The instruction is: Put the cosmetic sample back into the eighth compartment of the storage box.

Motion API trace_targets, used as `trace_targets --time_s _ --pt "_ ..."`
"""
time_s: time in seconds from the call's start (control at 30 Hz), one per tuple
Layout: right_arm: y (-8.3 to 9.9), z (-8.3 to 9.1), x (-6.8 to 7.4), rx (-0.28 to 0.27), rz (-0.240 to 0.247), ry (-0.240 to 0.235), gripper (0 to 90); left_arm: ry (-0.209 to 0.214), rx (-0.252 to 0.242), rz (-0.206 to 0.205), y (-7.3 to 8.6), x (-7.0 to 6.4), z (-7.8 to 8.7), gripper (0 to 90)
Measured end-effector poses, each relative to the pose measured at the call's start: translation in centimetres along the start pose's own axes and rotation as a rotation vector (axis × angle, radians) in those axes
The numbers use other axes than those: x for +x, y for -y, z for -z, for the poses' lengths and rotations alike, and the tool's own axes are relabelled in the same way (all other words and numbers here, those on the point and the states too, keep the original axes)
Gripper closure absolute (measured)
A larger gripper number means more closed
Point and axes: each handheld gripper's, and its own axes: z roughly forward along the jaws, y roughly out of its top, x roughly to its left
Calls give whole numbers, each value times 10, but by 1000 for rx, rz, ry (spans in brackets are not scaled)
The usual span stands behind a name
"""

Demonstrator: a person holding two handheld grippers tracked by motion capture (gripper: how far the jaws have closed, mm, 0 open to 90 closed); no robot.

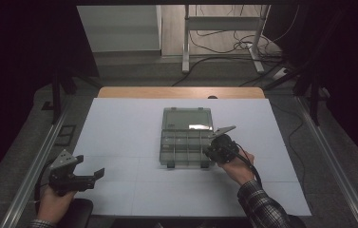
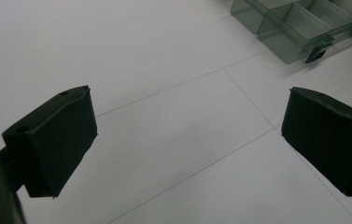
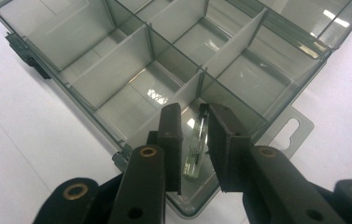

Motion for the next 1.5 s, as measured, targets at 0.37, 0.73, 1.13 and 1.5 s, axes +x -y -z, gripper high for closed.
trace_targets --time_s 0.37,0.73,1.13,1.5 --pt "1 4 0 -14 -7 -11 617 3 -1 2 0 0 0 38" --pt "2 9 1 -29 -25 -33 516 5 -2 2 0 0 0 39" --pt "5 17 2 -51 -29 -52 455 6 -3 2 0 0 0 39" --pt "8 27 3 -66 -38 -60 392 6 -2 1 0 0 0 39"
